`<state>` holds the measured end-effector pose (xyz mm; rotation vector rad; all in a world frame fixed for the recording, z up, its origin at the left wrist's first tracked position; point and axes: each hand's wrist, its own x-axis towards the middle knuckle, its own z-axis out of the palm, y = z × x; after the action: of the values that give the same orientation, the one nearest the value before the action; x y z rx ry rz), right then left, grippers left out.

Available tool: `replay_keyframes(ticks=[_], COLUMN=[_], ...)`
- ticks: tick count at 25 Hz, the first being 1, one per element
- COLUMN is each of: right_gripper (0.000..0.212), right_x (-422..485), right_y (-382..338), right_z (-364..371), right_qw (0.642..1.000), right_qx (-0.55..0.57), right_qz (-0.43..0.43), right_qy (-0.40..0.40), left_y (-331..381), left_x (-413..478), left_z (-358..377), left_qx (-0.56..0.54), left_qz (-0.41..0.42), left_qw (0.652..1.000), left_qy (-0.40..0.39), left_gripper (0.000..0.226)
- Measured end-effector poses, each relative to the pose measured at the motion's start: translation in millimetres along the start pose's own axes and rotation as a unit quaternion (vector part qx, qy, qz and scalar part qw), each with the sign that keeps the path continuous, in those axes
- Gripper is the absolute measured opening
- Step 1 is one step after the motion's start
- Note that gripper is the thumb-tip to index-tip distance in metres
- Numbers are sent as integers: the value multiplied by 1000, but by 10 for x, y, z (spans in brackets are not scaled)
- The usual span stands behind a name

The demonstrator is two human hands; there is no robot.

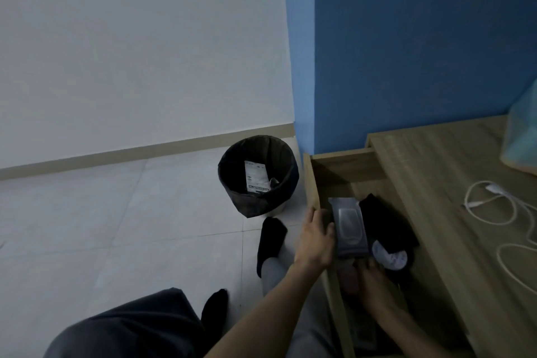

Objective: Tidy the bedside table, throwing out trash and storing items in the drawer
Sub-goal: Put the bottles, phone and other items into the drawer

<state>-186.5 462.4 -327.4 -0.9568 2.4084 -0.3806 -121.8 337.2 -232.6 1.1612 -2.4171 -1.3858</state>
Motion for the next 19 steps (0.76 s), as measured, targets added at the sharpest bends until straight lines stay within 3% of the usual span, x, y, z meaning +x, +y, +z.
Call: replay_keyframes(ticks=[3,5,8,10,12,15,17,19], right_gripper=[48,56,46,39,42,54,41,24], right_x=[-106,-272,-591,-743,-822,-885,-925,-950], right_y=[-104,-242,-205,103,543,1055,1198,1239], right_z=[-227,-521,-1104,-1465,-1744,-1842,-1784,-1761], right_qw=[1000,1000,964,924,897,926,946,953], right_qx=[-21,0,139,98,42,32,46,84], right_qz=[18,-14,-94,-51,54,176,170,134], right_qy=[7,25,208,367,437,332,274,257], left_y=[-16,34,262,538,817,1173,1314,1362], left_x=[6,22,99,106,105,66,-5,-58], left_z=[25,56,124,215,367,724,993,1203], left_qx=[-7,7,76,98,89,140,190,235], left_qz=[18,29,56,85,127,226,258,241], left_qw=[1000,999,994,991,988,959,930,912], left_qy=[10,38,58,46,10,-95,-179,-236], left_gripper=[30,29,34,40,45,60,70,66])
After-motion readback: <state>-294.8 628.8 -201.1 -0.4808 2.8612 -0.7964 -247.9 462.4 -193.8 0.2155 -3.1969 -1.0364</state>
